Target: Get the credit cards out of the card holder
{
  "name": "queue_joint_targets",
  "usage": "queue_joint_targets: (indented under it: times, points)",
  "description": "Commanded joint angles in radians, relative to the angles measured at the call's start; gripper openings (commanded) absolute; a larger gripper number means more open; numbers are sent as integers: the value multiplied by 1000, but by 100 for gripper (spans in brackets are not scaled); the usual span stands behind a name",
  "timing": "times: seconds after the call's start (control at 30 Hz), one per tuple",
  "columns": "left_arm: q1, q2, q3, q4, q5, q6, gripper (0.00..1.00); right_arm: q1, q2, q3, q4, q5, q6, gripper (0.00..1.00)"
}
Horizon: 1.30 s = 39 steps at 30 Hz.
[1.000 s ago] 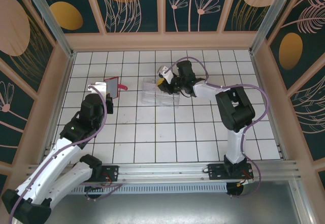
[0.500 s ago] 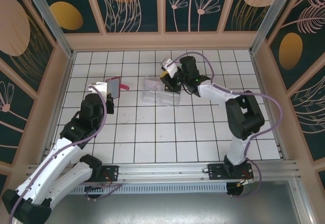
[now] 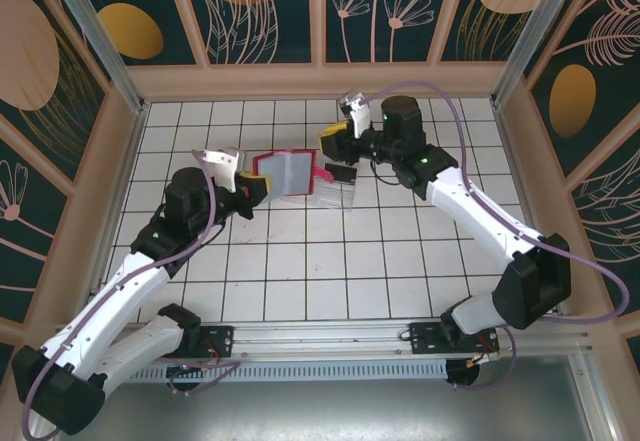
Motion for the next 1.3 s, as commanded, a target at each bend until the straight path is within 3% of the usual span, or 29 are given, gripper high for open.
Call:
queue_joint_targets:
  times: [0.0, 0.13, 0.4, 0.6, 0.7, 0.97, 1.27]
  points:
    - [4, 15, 34, 149, 174, -79, 0, 50, -67, 9, -112, -105, 101, 36]
    - [4, 54, 16, 212, 194, -148, 0, 176, -89, 49, -235, 73, 95, 36]
    - [4, 106, -32, 387, 239, -300, 0, 282, -101, 44, -316, 286, 210, 41]
    - [4, 122, -48, 478, 275, -365, 0, 296, -120, -12, -255, 298, 249, 57]
    - [4, 130, -43, 485, 292, -378, 0, 302, -108, -14, -236, 289, 252, 59]
    - [5, 127, -49, 532, 303, -424, 0, 307, -81, -4, -250, 298, 228, 58]
    - [5, 112, -57, 581, 351, -446, 0, 308, -87, 10, -268, 352, 222, 38]
